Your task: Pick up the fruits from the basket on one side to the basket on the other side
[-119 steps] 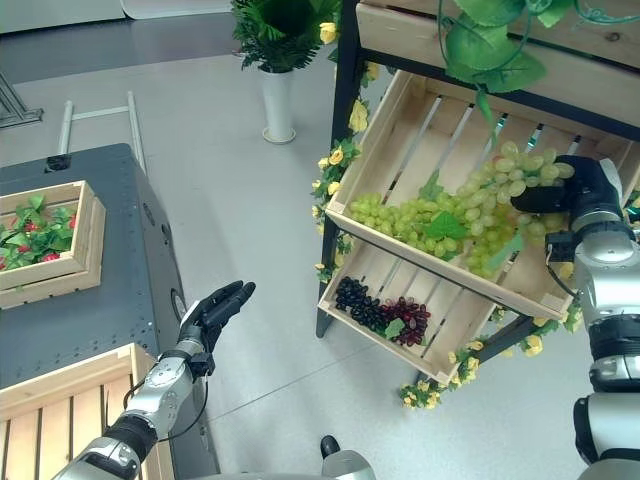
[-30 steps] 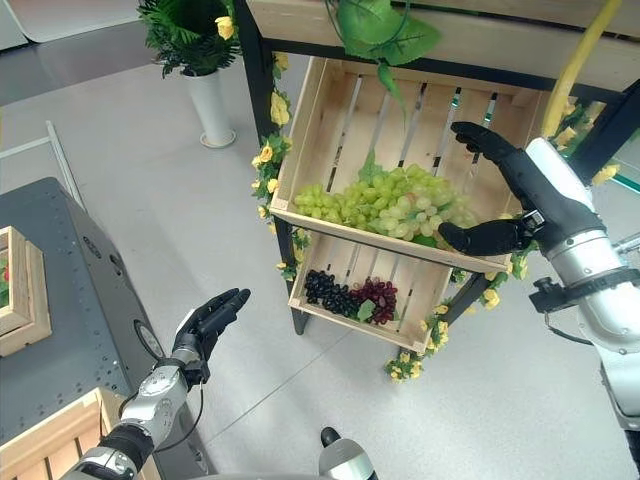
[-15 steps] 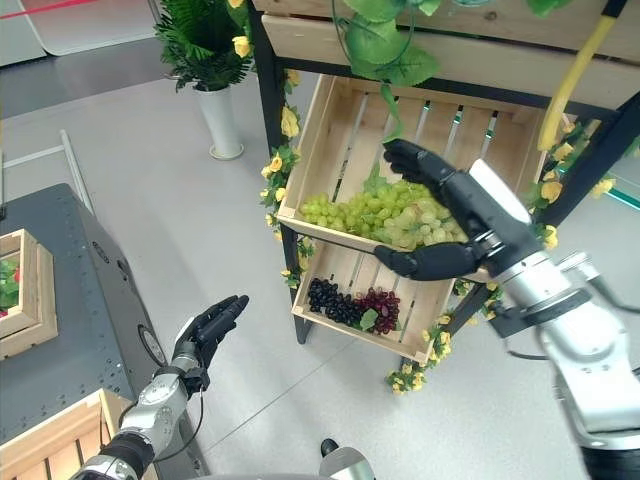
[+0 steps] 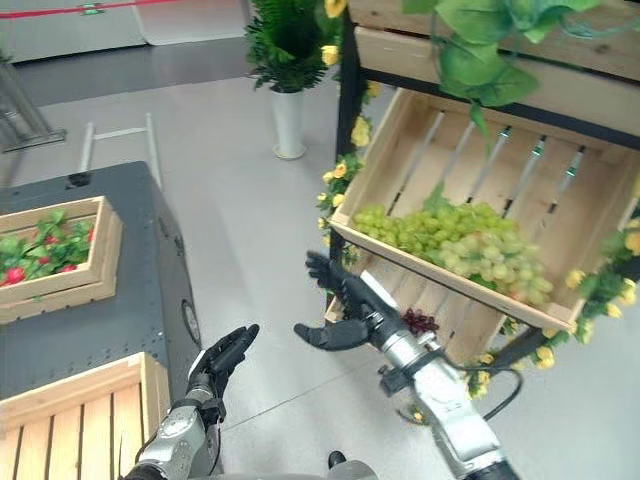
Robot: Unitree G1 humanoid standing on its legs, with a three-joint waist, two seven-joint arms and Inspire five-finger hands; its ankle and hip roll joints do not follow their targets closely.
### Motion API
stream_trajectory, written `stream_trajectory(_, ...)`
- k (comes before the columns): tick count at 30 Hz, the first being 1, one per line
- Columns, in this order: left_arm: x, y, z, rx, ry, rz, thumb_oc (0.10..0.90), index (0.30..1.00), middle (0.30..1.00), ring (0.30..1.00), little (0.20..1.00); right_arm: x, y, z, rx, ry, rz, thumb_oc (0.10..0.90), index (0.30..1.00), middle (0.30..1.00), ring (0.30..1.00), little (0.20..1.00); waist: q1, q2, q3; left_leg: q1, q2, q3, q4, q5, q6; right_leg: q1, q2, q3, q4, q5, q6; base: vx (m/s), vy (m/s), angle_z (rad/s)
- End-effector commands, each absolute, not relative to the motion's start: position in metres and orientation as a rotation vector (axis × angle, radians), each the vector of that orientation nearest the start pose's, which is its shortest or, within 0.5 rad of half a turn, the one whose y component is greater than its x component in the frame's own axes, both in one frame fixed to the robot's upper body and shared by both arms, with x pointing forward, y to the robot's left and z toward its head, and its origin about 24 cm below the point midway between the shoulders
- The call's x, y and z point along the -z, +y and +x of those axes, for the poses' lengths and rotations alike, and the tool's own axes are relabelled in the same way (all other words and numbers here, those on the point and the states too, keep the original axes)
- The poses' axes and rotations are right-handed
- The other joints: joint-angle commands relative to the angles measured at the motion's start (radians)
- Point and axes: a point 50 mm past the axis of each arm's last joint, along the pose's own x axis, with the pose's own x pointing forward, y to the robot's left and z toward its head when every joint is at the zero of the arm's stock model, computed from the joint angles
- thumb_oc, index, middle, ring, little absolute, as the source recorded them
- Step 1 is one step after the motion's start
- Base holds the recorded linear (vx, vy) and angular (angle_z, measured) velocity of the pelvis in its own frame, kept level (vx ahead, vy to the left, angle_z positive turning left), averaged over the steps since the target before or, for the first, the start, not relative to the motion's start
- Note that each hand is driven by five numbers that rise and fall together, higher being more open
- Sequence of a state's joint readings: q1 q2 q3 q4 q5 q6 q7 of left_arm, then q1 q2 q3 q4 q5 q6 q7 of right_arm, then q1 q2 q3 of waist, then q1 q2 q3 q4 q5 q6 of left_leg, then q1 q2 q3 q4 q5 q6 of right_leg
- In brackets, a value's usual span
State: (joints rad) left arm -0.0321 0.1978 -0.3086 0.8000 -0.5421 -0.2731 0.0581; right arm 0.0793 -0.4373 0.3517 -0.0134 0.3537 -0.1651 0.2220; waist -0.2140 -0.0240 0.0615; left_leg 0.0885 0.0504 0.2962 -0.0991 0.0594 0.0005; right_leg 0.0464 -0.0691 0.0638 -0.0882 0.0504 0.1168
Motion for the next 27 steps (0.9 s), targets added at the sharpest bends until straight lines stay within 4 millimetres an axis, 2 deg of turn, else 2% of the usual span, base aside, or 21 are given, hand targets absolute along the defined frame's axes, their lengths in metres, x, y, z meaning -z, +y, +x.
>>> stream_trajectory(1,0.073,0.165,0.232,-0.029,0.343,-0.122,0.8,0.9,0.9,0.9,0.9,-0.07,-0.127,0.247,-0.484,-0.279,0.11,0.8,0.9,0.9,0.9,0.9,0.043,0.007,0.002,0.057,-0.041,-0.016,0.014,-0.141,0.027,-0.029,0.037,-0.052,0.059,-0.026,-0.009,0.02,-0.049,0.22)
stream_trajectory(3,0.074,0.165,0.231,-0.03,0.348,-0.116,0.8,0.9,0.9,0.9,0.9,-0.063,-0.124,0.248,-0.485,-0.241,0.127,0.8,0.9,0.9,0.9,0.9,0.053,0.008,0.001,0.055,-0.041,-0.021,0.013,-0.139,0.027,-0.027,0.036,-0.061,0.058,-0.027,-0.011,0.02,-0.051,0.2)
stream_trajectory(4,0.077,0.165,0.229,-0.033,0.361,-0.103,0.8,0.9,0.9,0.9,0.9,-0.052,-0.121,0.248,-0.48,-0.19,0.143,0.8,0.9,0.9,0.9,0.9,0.064,0.009,0.001,0.054,-0.041,-0.032,0.012,-0.137,0.026,-0.02,0.033,-0.075,0.056,-0.03,-0.013,0.02,-0.054,0.09)
stream_trajectory(8,0.081,0.169,0.225,-0.033,0.386,-0.092,0.8,0.9,0.9,0.9,0.9,-0.03,-0.116,0.247,-0.47,-0.075,0.169,0.8,0.9,0.9,0.9,0.9,0.081,0.012,0.002,0.052,-0.041,-0.051,0.012,-0.133,0.023,-0.012,0.028,-0.099,0.059,-0.036,-0.016,0.02,-0.049,0.17)
stream_trajectory(13,0.088,0.169,0.219,-0.021,0.423,-0.075,0.8,0.9,0.9,0.9,0.9,0.007,-0.113,0.24,-0.444,0.093,0.156,0.8,0.9,0.9,0.9,0.9,0.102,0.013,0.006,0.049,-0.042,-0.075,0.012,-0.131,0.021,-0.002,0.021,-0.132,0.06,-0.044,-0.019,0.01,-0.033,0.11)
stream_trajectory(16,0.098,0.171,0.21,-0.033,0.475,-0.074,0.8,0.9,0.9,0.9,0.9,0.04,-0.114,0.232,-0.405,0.242,0.114,0.8,0.9,0.9,0.9,0.9,0.119,0.013,0.006,0.051,-0.044,-0.09,0.012,-0.133,0.022,0.015,0.016,-0.156,0.052,-0.051,-0.024,0.03,-0.028,0.07)
stream_trajectory(17,0.099,0.171,0.209,-0.033,0.482,-0.073,0.8,0.9,0.9,0.9,0.9,0.043,-0.115,0.231,-0.399,0.261,0.113,0.8,0.9,0.9,0.9,0.9,0.12,0.013,0.006,0.052,-0.044,-0.092,0.012,-0.134,0.022,0.016,0.016,-0.158,0.052,-0.052,-0.025,0.04,-0.027,0.07)
stream_trajectory(18,0.103,0.171,0.204,-0.029,0.51,-0.063,0.8,0.9,0.9,0.9,0.9,0.054,-0.117,0.226,-0.381,0.313,0.11,0.8,0.9,0.9,0.9,0.9,0.127,0.014,0.003,0.053,-0.045,-0.099,0.012,-0.134,0.023,0.023,0.015,-0.167,0.051,-0.057,-0.027,0.03,-0.022,0.07)
stream_trajectory(21,0.111,0.172,0.196,-0.008,0.553,-0.043,0.8,0.9,0.9,0.9,0.9,0.072,-0.125,0.219,-0.332,0.395,0.108,0.8,0.9,0.9,0.9,0.9,0.134,0.016,0.001,0.053,-0.046,-0.111,0.012,-0.135,0.024,0.03,0.015,-0.176,0.051,-0.064,-0.031,0.02,-0.021,0.13)
stream_trajectory(25,0.126,0.175,0.179,-0.001,0.657,-0.026,0.8,0.9,0.9,0.9,0.9,0.106,-0.146,0.198,-0.206,0.574,0.073,0.8,0.9,0.9,0.9,0.9,0.139,0.026,-0.001,0.059,-0.049,-0.126,0.012,-0.14,0.027,0.044,0.016,-0.187,0.052,-0.076,-0.036,0.02,-0.007,0.12)
stream_trajectory(27,0.129,0.177,0.173,-0.004,0.682,-0.02,0.8,0.9,0.9,0.9,0.9,0.113,-0.153,0.191,-0.175,0.62,0.052,0.8,0.9,0.9,0.9,0.9,0.14,0.028,-0.001,0.06,-0.05,-0.13,0.012,-0.141,0.028,0.049,0.016,-0.188,0.05,-0.079,-0.038,0.01,0.002,0.03)
